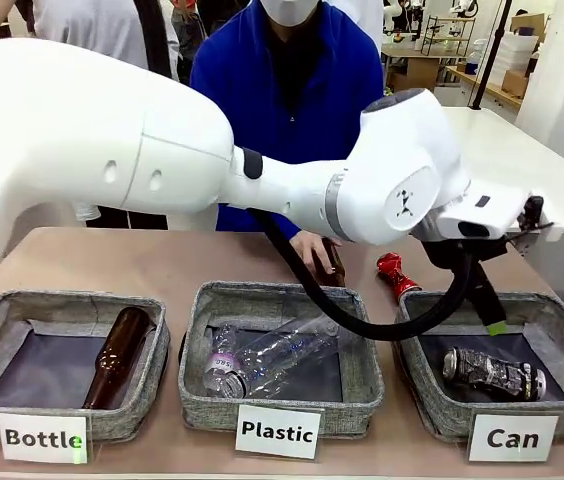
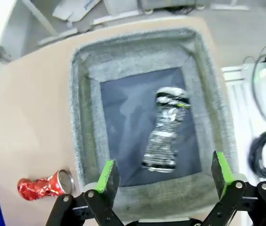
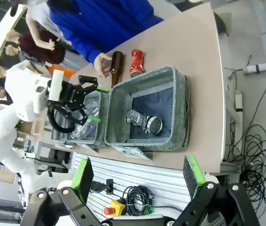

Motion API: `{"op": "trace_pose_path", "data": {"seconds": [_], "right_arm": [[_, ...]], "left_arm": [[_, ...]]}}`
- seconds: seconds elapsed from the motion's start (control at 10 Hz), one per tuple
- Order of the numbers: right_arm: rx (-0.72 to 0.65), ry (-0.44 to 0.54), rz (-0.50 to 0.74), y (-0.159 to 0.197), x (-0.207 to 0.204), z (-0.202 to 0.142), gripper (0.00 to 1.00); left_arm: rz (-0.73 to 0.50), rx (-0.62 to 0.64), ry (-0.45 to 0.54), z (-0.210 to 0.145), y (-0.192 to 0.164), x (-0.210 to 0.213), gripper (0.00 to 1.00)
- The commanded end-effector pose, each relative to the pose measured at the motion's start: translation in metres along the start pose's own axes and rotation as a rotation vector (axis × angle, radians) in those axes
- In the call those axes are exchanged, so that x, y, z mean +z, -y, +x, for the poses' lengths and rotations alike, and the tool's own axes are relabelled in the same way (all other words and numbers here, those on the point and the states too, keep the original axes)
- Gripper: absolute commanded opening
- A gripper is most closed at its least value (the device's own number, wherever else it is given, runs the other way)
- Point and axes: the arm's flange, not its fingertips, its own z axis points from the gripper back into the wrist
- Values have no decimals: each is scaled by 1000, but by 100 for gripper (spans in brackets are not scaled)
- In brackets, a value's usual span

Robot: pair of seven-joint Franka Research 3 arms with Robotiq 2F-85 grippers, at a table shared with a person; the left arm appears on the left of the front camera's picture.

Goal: Sort the can waste into the basket.
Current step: Pick up the can waste from the table and place it in the right Fabric basket.

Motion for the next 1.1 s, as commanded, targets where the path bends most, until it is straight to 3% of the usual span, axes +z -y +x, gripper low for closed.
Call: {"op": "trace_pose_path", "data": {"seconds": [0.0,0.1,0.4,0.6,0.7,0.9,1.0], "right_arm": [[0,0,0,0,0,0,100],[-38,-12,97,-9,-7,5,100],[-94,-152,180,-50,-85,19,100],[-81,-248,245,-83,-148,17,100],[-80,-263,278,-99,-179,18,100],[-82,-232,285,-122,-220,15,100],[-64,-293,286,-97,-188,12,100]], "left_arm": [[-163,28,88,-16,30,47,100],[-211,32,142,-20,48,69,100],[-238,56,184,-65,87,153,100],[-102,147,263,-116,104,216,100],[-91,198,302,-152,115,250,100],[69,309,415,-211,137,317,100],[86,275,476,-212,131,333,100]]}}
